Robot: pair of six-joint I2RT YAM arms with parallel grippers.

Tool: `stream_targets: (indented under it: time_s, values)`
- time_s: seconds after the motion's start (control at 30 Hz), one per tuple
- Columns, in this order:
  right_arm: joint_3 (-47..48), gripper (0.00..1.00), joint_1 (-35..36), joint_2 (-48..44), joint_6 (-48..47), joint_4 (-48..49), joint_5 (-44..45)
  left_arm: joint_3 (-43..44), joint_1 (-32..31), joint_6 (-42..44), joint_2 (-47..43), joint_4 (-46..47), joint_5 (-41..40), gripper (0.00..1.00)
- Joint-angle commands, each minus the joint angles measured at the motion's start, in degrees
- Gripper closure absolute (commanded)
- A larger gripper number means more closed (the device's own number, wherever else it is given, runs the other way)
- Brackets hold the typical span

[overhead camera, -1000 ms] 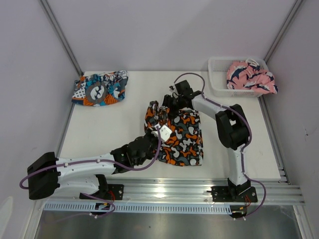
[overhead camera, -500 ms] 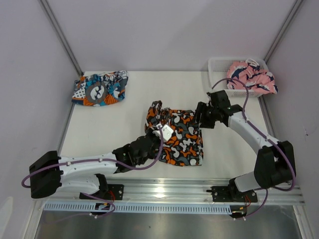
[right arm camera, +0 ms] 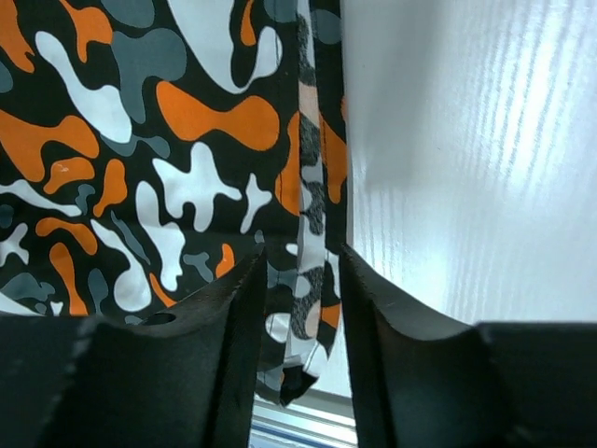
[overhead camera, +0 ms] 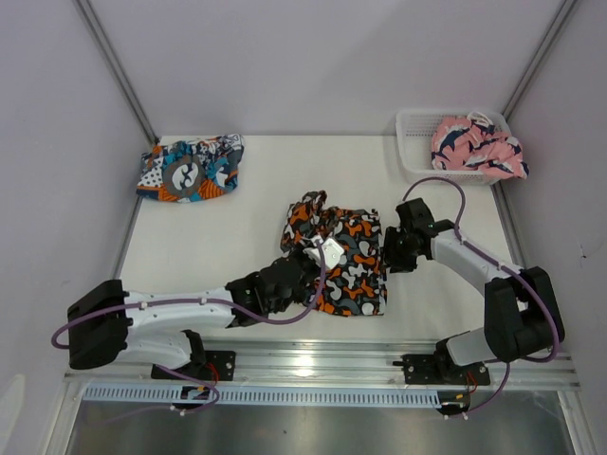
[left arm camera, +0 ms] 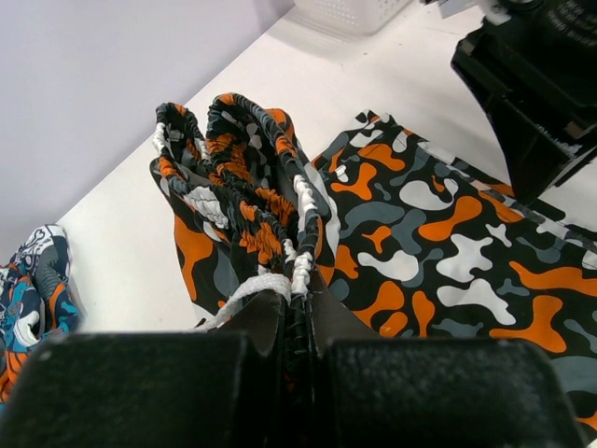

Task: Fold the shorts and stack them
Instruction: Fold the shorts

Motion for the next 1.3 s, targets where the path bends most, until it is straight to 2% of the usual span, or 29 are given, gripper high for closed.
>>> stream_targets:
  time_s: [0.0, 0.37, 0.67, 0.9, 1.07, 1.1, 1.17, 1.2, 1.27]
  values:
    - [-0.59, 0.62, 0.73, 1.6, -0.4, 3.87, 0.72, 4.27, -1.27, 2.69, 1.72, 3.24, -1.47, 1.0]
    - [-1.38, 0.71, 2.13, 6.53, -0.23, 6.69, 0.36, 10.42, -5.58, 6.72, 8.93, 3.94, -4.98, 1.0]
    - [-3.22, 0.74, 1.87, 10.13, 0.21, 9.24, -1.04, 14.46, -12.61, 12.88, 19.73, 11.67, -13.5, 1.0]
    - [-3.93, 0.75, 0.91, 10.05, 0.3, 9.77, -2.1, 16.84, -16.04, 12.19, 26.51, 12.64, -17.02, 1.0]
    - [-3.58, 0.73, -0.94, 8.82, -0.23, 8.98, -3.94, 17.81, -15.95, 6.49, 27.47, 8.78, -16.59, 0.99]
    - [-3.32, 0.72, -1.03, 8.38, -0.32, 8.63, -4.12, 18.68, -15.95, 5.34, 27.56, 6.16, -16.24, 0.97]
    - [-2.35, 0.71, -1.38, 6.97, -0.4, 7.58, -4.47, 19.74, -15.95, 2.18, 27.57, 2.47, -14.66, 0.76]
    - [-2.0, 0.71, -1.56, 6.62, -0.49, 7.22, -4.82, 19.83, -15.95, 1.21, 27.22, 1.66, -11.87, 0.6]
    - [-1.03, 0.7, -1.99, 5.74, -0.84, 6.08, -5.7, 19.3, -15.78, -2.48, 26.08, 0.96, -9.65, 0.48]
